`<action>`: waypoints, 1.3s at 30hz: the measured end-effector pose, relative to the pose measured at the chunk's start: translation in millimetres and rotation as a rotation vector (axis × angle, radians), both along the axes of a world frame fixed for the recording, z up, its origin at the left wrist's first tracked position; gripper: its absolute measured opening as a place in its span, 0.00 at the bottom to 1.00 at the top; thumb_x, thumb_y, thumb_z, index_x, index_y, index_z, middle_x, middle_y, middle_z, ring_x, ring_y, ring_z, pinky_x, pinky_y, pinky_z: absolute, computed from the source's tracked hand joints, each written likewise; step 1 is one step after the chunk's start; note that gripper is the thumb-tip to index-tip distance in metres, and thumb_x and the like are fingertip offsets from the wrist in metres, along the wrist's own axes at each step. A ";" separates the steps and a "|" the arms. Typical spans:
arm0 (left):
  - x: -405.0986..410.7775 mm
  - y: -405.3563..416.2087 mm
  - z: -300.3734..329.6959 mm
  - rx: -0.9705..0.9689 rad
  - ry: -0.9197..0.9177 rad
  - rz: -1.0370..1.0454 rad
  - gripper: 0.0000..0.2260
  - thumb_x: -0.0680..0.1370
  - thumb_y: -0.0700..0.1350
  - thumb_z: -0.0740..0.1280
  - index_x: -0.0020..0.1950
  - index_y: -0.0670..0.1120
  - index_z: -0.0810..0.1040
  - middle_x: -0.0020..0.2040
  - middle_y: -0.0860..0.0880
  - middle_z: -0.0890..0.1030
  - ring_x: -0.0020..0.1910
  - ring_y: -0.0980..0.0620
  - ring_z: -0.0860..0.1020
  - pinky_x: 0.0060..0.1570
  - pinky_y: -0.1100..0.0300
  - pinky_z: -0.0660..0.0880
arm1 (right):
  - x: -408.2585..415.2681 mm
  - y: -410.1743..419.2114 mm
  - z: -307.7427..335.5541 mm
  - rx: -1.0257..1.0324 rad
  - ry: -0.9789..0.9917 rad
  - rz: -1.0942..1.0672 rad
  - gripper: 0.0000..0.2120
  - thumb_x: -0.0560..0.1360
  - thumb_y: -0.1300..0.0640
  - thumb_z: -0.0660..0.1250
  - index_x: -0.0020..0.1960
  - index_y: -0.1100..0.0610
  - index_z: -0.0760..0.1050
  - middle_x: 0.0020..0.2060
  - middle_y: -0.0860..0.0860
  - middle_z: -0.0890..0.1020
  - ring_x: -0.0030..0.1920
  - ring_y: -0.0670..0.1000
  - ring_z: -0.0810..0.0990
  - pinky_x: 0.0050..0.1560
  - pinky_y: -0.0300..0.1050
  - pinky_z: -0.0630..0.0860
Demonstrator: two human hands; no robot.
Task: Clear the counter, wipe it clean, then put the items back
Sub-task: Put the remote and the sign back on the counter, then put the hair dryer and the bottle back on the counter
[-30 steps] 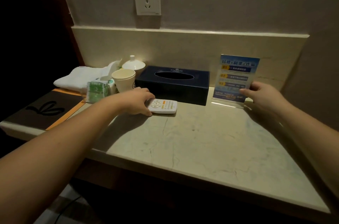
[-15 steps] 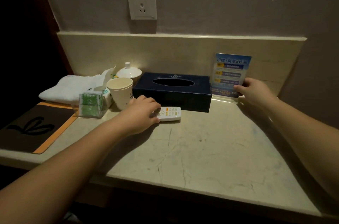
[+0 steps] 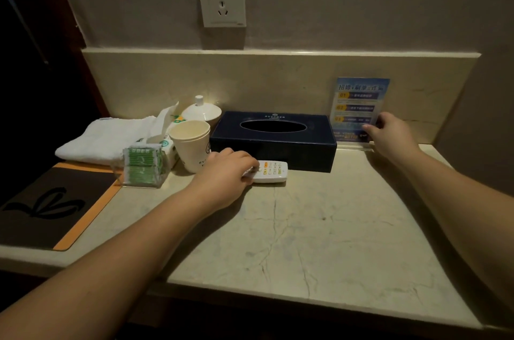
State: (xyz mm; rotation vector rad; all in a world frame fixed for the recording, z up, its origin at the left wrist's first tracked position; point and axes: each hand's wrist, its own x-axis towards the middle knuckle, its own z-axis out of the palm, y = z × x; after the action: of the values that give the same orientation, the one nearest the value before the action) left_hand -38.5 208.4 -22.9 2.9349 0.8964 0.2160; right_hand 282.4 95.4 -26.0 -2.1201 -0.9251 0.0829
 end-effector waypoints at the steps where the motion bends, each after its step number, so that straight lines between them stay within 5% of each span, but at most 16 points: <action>1: 0.0 0.7 0.0 -0.005 -0.008 0.003 0.15 0.80 0.49 0.64 0.66 0.56 0.73 0.66 0.55 0.73 0.62 0.53 0.69 0.61 0.56 0.65 | -0.4 0.6 0.4 0.000 -0.010 -0.009 0.13 0.80 0.53 0.62 0.62 0.55 0.73 0.55 0.52 0.80 0.50 0.52 0.77 0.51 0.52 0.75; 10: -2.3 4.7 -1.3 -0.019 -0.040 0.004 0.13 0.79 0.50 0.66 0.63 0.55 0.74 0.63 0.55 0.75 0.60 0.54 0.70 0.60 0.56 0.67 | -1.8 2.7 1.7 -0.050 -0.035 -0.050 0.14 0.79 0.52 0.62 0.63 0.55 0.72 0.57 0.53 0.80 0.54 0.55 0.78 0.52 0.53 0.74; 17: -2.5 4.0 4.2 -0.080 -0.033 -0.009 0.17 0.78 0.52 0.66 0.67 0.54 0.72 0.65 0.54 0.74 0.62 0.54 0.71 0.63 0.55 0.69 | -2.0 -0.4 10.4 -0.166 -0.090 -0.047 0.16 0.79 0.51 0.64 0.64 0.55 0.70 0.58 0.53 0.79 0.50 0.52 0.77 0.47 0.48 0.73; 21: 1.4 -12.5 14.3 -0.136 -0.106 -0.025 0.17 0.79 0.53 0.65 0.68 0.54 0.72 0.65 0.54 0.74 0.64 0.55 0.71 0.65 0.52 0.70 | -2.6 -20.3 24.6 -0.214 -0.024 -0.075 0.20 0.78 0.50 0.66 0.66 0.57 0.68 0.53 0.53 0.78 0.41 0.50 0.77 0.34 0.43 0.69; 23: 8.8 -27.9 19.8 -0.194 -0.159 -0.047 0.17 0.79 0.53 0.64 0.67 0.54 0.72 0.65 0.55 0.74 0.62 0.57 0.71 0.63 0.53 0.72 | -2.6 -39.5 28.8 -0.233 -0.020 -0.063 0.16 0.78 0.50 0.64 0.62 0.57 0.71 0.51 0.53 0.79 0.43 0.52 0.79 0.38 0.46 0.76; 25: 20.1 -47.3 25.1 -0.244 -0.221 -0.072 0.17 0.79 0.52 0.64 0.68 0.54 0.72 0.64 0.56 0.74 0.58 0.60 0.70 0.56 0.61 0.72 | -6.4 -65.2 31.9 -0.245 -0.018 -0.041 0.12 0.78 0.50 0.64 0.58 0.56 0.74 0.50 0.53 0.80 0.47 0.53 0.79 0.46 0.49 0.78; 29: 51.0 -98.2 33.7 -0.274 -0.302 -0.152 0.17 0.79 0.51 0.65 0.68 0.54 0.72 0.61 0.57 0.75 0.54 0.62 0.71 0.47 0.67 0.69 | -23.6 -135.3 38.5 -0.218 -0.057 -0.011 0.09 0.78 0.49 0.63 0.54 0.52 0.75 0.47 0.50 0.80 0.46 0.50 0.80 0.44 0.44 0.73; 39: 147.6 -299.9 24.2 -0.354 -0.460 -0.354 0.11 0.80 0.51 0.64 0.61 0.52 0.77 0.55 0.58 0.76 0.55 0.56 0.75 0.51 0.60 0.70 | -42.4 -404.1 38.9 -0.286 -0.182 -0.151 0.09 0.78 0.47 0.62 0.55 0.49 0.76 0.47 0.44 0.78 0.49 0.46 0.76 0.46 0.42 0.70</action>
State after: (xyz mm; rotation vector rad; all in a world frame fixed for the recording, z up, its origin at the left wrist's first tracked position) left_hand 109.1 -91.5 1.3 2.4955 0.3057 0.6049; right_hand 240.0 -308.7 12.8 -2.4899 -0.8962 -0.0599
